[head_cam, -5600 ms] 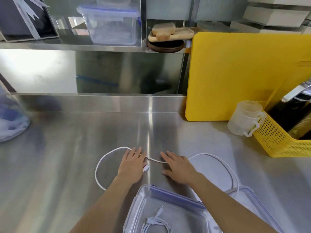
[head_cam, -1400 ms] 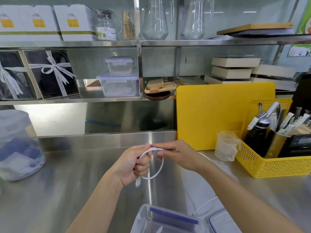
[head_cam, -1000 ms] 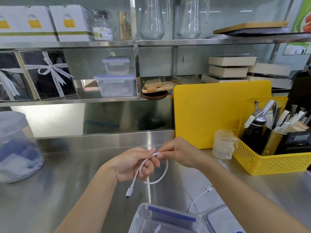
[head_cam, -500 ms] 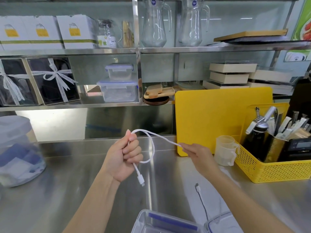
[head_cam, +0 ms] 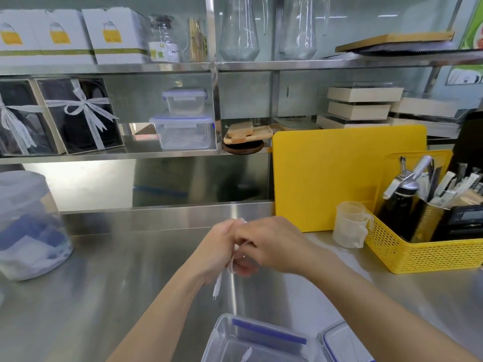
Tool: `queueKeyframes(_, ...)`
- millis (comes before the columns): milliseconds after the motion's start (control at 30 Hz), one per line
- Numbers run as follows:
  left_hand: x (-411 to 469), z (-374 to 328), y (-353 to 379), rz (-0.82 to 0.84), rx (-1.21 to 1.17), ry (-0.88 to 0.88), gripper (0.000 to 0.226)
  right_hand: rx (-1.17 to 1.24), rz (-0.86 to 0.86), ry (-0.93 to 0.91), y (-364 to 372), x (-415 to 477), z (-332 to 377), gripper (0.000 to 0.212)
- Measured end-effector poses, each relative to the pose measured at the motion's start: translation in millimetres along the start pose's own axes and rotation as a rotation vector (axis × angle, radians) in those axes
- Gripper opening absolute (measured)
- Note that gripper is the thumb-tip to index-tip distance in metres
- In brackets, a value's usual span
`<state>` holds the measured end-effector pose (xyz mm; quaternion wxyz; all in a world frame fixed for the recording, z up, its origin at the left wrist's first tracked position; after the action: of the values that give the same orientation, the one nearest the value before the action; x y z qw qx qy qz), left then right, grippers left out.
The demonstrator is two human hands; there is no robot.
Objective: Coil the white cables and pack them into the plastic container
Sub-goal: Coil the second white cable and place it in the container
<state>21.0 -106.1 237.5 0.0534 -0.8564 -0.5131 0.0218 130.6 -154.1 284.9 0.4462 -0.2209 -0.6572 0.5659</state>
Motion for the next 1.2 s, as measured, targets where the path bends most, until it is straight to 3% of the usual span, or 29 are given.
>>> queueKeyframes(133,-4,-2,7,0.033,0.113,-0.053,0.041,0.075,-0.071,0.213,-5,-2,-25,0.026)
queueKeyframes(233,-4,-5,7,0.122,-0.048,-0.133,0.047,0.146,-0.064,0.217,-10,0,-41,0.026)
queueKeyframes(367,-7,-12,-5,0.219,-0.325,-0.182,0.044,0.361,-0.076,0.218,-15,-3,-65,0.012)
queueKeyframes(567,-18,-21,-34,0.187,-0.697,-0.067,0.035,0.575,-0.438,0.461,9,-26,-109,0.011)
queueKeyframes(633,-17,-25,-37,0.126,-0.809,-0.025,0.035,0.353,-0.371,0.486,26,-30,-110,0.013)
queueKeyframes(700,-12,-26,-34,0.053,-0.838,-0.016,0.037,-0.116,-0.05,0.418,44,-31,-100,0.023)
queueKeyframes(767,-6,-22,-31,-0.038,-0.776,-0.012,0.042,-0.346,0.247,0.257,55,-31,-78,0.028)
queueKeyframes(867,-1,-13,-25,-0.115,-0.573,-0.02,0.043,-0.266,0.466,0.009,52,-29,-35,0.018)
queueKeyframes(967,3,-4,-18,-0.161,-0.271,-0.051,0.034,-0.071,0.414,-0.108,34,-21,-8,0.015)
queueKeyframes(1067,2,4,-8,-0.137,-0.039,-0.035,0.039,0.119,0.207,-0.094,14,-8,1,0.015)
queueKeyframes(1200,-2,5,3,0.028,-0.019,-0.022,0.042,0.136,-0.043,0.033,9,-1,-13,0.012)
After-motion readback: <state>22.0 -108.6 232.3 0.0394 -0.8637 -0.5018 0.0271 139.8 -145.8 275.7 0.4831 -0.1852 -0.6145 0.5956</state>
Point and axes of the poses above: each hand's wrist, its own x-axis towards the middle knuckle, its own y-axis out of the palm, z = x × y, the point moved 2 cm from there along x, towards the middle knuckle, and after that the axes turned 5 degrees about -x, right-handed, at the moved point
